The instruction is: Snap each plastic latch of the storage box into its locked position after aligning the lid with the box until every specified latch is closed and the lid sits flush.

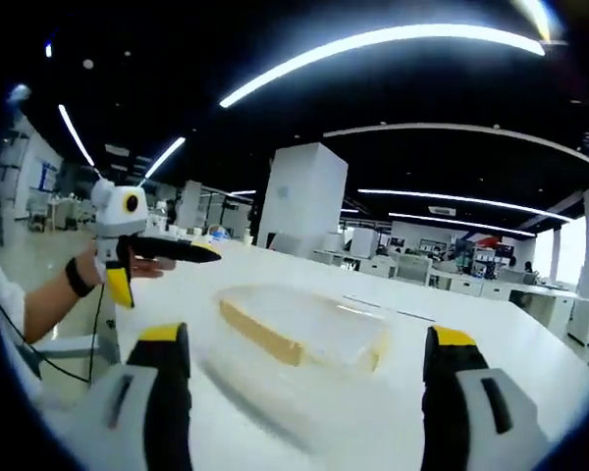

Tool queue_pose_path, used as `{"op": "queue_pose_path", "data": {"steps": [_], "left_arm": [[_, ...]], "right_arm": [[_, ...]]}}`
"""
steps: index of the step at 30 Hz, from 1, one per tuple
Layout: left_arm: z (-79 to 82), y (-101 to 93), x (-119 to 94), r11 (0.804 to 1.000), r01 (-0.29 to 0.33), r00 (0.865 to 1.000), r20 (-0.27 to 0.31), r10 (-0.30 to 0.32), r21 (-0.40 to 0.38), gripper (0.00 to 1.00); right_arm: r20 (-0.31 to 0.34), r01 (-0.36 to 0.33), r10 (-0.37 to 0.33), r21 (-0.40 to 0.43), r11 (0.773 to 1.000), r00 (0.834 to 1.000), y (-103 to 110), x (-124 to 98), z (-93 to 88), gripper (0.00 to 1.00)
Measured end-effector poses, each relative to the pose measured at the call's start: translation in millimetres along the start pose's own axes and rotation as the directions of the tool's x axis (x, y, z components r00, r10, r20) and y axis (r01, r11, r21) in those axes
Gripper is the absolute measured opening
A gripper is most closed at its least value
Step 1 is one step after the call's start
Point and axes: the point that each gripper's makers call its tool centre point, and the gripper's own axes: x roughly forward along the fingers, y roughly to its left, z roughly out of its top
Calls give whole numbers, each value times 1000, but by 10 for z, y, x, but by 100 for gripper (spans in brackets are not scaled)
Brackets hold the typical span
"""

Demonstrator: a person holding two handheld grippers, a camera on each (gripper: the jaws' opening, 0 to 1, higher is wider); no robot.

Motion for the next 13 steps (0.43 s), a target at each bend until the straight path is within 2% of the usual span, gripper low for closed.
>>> {"op": "queue_pose_path", "data": {"steps": [2,4,8,13], "left_arm": [[10,-21,-51,1000,-15,1000,8,15,2,100],[40,-18,-146,998,-57,998,31,57,1,100],[51,-31,-313,995,-102,992,68,102,-15,100],[-9,-20,-523,988,-149,983,104,153,-46,100]], "right_arm": [[27,28,-28,1,1000,999,-16,-51,14,100],[-6,44,-44,-2,999,999,-26,-108,-60,100],[9,49,-49,20,999,999,10,-188,-92,100],[-11,71,-71,21,997,997,57,-293,-202,100]]}}
